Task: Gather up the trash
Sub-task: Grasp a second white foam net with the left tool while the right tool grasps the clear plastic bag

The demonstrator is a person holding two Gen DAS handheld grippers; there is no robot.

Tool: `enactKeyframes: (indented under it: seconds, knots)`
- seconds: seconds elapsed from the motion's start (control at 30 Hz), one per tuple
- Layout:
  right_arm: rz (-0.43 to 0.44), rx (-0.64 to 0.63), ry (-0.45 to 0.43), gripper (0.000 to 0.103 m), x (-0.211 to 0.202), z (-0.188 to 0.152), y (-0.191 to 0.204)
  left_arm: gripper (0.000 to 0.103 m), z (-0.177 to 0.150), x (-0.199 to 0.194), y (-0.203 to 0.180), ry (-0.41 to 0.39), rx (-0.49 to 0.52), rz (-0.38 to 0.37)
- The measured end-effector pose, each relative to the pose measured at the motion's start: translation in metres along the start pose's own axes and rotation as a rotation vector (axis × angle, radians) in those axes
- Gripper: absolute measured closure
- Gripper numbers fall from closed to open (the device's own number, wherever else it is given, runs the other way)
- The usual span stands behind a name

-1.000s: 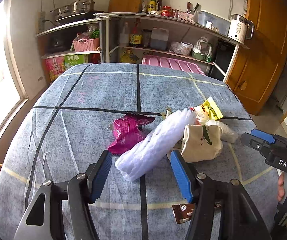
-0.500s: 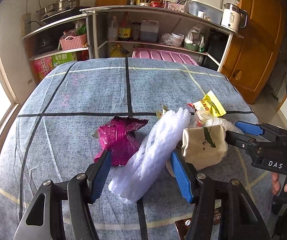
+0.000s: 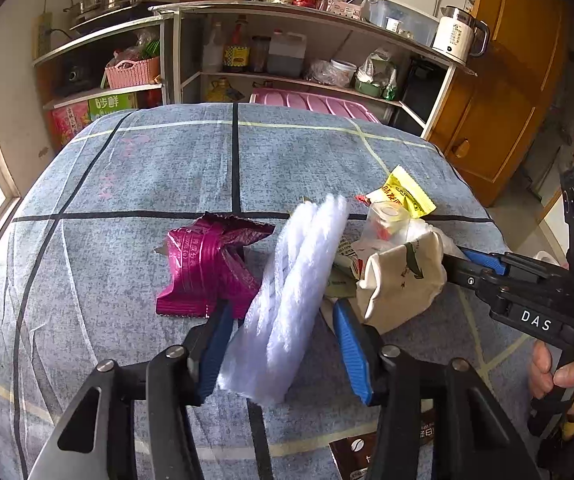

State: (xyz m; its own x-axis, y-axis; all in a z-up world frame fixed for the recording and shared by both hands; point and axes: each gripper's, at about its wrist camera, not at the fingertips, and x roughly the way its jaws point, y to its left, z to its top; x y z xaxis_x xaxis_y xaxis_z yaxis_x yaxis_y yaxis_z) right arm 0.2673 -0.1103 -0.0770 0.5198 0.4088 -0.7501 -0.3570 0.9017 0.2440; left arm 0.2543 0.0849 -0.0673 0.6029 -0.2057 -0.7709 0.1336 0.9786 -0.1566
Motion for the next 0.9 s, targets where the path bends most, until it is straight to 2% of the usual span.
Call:
enactKeyframes:
  seconds: [0.03,0.3,0.63,0.73,0.83,0.9]
  knots:
    - [0.001,0.001,0.0,0.077,0.0,-0.001,0.0,0.063,0.0,0.001,0.0,0.008,-0.003,-0.003]
    - [-0.007,0.018,-0.019,0.082,-0.007,-0.005,0.0,0.076,-0.004,-0.002,-0.003,0.004,-0.015,-0.008]
    - [-0.004,0.042,-0.061,0.082,-0.027,-0.013,0.0,0.077,-0.011,-0.029,-0.008,-0.046,-0.051,0.001]
    - [-0.002,0.052,-0.075,0.082,-0.036,-0.017,0.0,0.077,-0.015,-0.039,-0.009,-0.055,-0.076,-0.032]
    - [0.001,0.064,-0.089,0.082,-0.045,-0.019,-0.001,0.077,-0.019,-0.049,-0.015,-0.064,-0.061,-0.008]
    - [0.002,0.068,-0.102,0.082,-0.052,-0.022,0.0,0.077,-0.022,-0.055,-0.02,-0.071,-0.058,-0.022]
